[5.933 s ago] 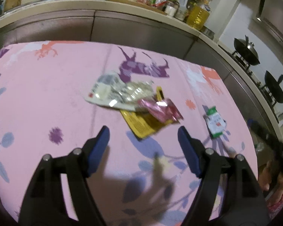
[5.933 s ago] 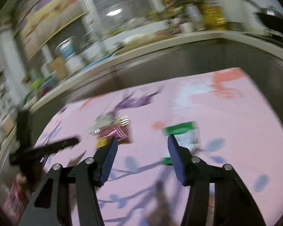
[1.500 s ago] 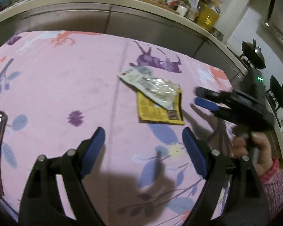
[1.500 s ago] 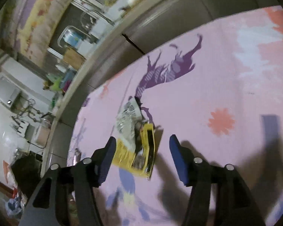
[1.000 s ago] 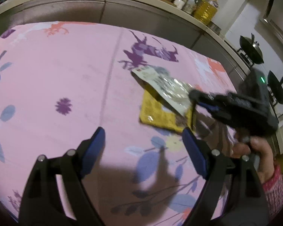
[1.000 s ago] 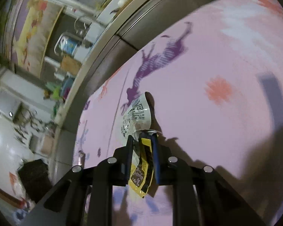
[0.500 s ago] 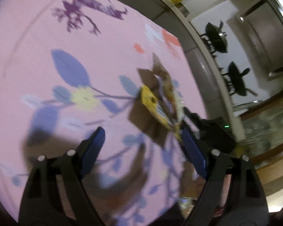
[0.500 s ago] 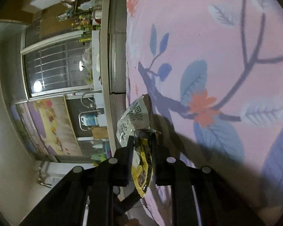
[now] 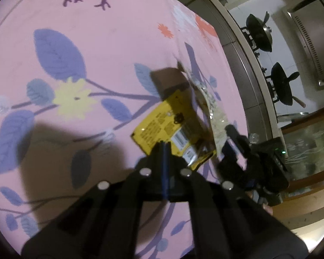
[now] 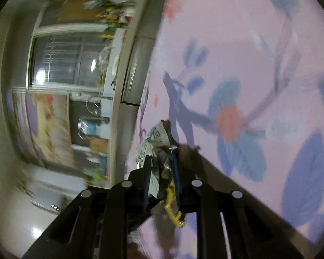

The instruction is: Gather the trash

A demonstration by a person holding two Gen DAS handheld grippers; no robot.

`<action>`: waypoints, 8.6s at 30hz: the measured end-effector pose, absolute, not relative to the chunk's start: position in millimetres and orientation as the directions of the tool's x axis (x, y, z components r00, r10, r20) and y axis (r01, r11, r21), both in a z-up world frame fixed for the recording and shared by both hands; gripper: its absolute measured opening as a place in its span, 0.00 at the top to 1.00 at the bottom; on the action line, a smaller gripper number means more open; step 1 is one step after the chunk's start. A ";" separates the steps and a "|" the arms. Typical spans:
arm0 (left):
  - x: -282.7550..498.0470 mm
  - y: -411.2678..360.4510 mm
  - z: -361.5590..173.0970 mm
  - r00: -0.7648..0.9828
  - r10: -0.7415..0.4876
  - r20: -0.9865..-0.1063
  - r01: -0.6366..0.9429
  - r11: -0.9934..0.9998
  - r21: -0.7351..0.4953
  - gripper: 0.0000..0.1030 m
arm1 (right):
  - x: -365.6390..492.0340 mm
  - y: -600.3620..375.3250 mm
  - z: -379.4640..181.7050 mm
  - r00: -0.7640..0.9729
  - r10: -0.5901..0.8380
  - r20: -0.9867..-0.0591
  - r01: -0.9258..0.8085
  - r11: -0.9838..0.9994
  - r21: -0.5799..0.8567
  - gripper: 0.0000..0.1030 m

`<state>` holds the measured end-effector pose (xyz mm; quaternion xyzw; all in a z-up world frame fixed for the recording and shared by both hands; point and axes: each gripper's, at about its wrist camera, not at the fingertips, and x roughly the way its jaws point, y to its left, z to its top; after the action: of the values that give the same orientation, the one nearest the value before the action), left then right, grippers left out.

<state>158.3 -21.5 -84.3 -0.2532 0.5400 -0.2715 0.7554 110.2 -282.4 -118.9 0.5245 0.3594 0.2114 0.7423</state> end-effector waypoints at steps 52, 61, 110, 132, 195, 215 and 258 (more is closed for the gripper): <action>127.3 -18.6 -56.0 0.359 -0.539 -0.762 0.150 0.839 -0.523 0.43 | 106.1 -232.6 -133.4 0.491 0.806 -0.331 0.129 0.309 0.942 1.00; 132.3 -17.0 -62.5 0.314 -0.651 -0.692 0.106 0.748 -0.655 0.43 | 104.4 -229.6 -142.5 0.449 0.869 -0.208 0.170 0.145 0.975 1.00; 114.7 -16.0 10.3 0.711 -0.019 -0.703 0.078 0.996 0.052 0.97 | 97.5 -298.1 -67.7 0.728 0.361 -0.582 0.025 0.836 0.549 0.43; 129.8 -23.6 3.9 0.675 -0.019 -0.737 0.082 0.995 0.049 0.97 | 119.0 -243.3 -72.3 0.690 0.321 -0.648 -0.186 0.945 0.269 0.86; 114.0 -315.5 69.0 0.669 -0.401 -0.626 0.579 0.809 0.102 0.15 | -30.1 -446.8 18.9 0.879 -0.145 -0.453 0.374 0.801 0.468 0.31; 64.4 -248.3 84.0 0.750 -0.334 -0.571 0.501 0.851 0.160 0.06 | -61.9 -380.2 34.6 0.866 -0.199 -0.458 0.420 0.787 0.451 0.16; 54.8 -264.0 89.2 0.757 -0.344 -0.555 0.525 0.826 0.204 0.06 | -68.4 -394.4 20.8 0.860 -0.175 -0.480 0.432 0.750 0.501 0.16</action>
<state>54.8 -264.0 89.2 0.1766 0.2564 -0.2359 0.9205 -68.4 -394.4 20.8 0.3120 0.2063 -0.1662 0.9124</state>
